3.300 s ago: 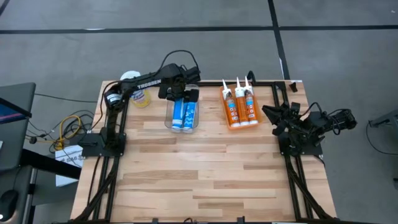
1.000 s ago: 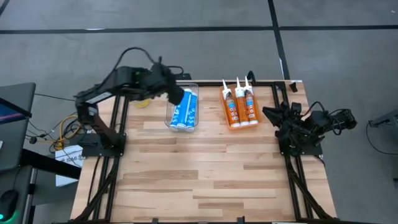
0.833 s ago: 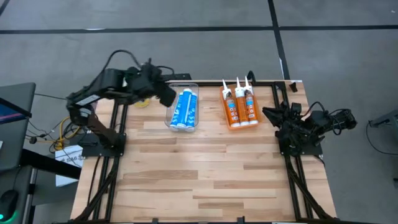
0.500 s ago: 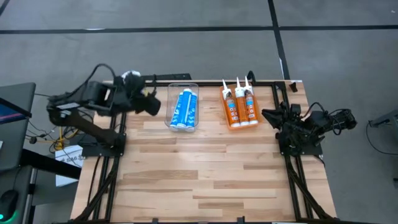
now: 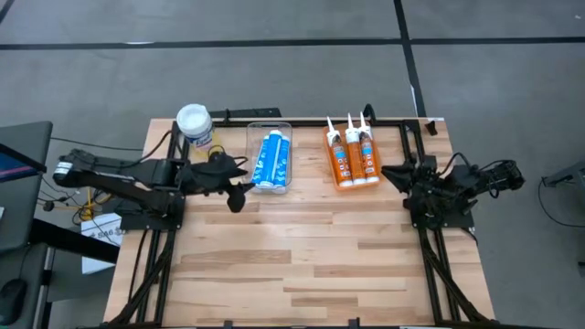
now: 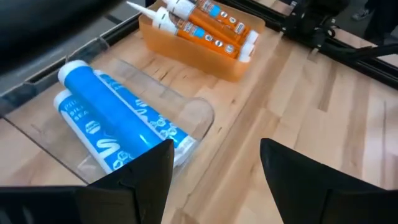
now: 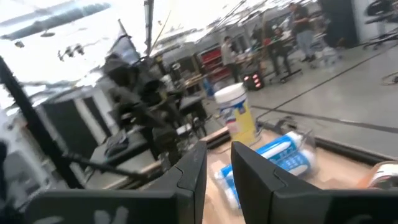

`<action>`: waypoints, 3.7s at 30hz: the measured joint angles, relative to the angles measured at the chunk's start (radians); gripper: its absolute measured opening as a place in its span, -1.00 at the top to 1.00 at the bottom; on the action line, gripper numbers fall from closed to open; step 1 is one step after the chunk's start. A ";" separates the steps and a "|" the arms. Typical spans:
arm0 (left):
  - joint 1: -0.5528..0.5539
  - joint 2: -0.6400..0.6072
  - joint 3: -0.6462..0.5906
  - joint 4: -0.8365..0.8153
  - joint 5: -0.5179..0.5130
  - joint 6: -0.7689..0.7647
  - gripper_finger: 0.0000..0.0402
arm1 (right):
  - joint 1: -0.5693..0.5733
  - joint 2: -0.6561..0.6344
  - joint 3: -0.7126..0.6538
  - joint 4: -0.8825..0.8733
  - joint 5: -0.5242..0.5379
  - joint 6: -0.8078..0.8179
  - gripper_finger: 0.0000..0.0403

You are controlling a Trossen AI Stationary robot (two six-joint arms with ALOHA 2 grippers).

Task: Pick & place silicon tubes, Sealant and Lysol wipes
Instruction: Return to Home Position

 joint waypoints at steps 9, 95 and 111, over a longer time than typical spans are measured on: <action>0.084 -0.208 -0.232 0.162 0.082 0.079 -0.15 | 0.000 -0.006 0.000 -0.044 -0.070 -0.003 0.67; 0.093 -0.992 -0.839 0.341 0.003 0.139 -0.15 | -0.001 -0.062 -0.170 -0.049 -0.249 -0.064 0.67; 0.093 -0.992 -0.840 0.341 0.003 0.138 -0.15 | -0.001 -0.062 -0.170 -0.050 -0.251 -0.065 0.67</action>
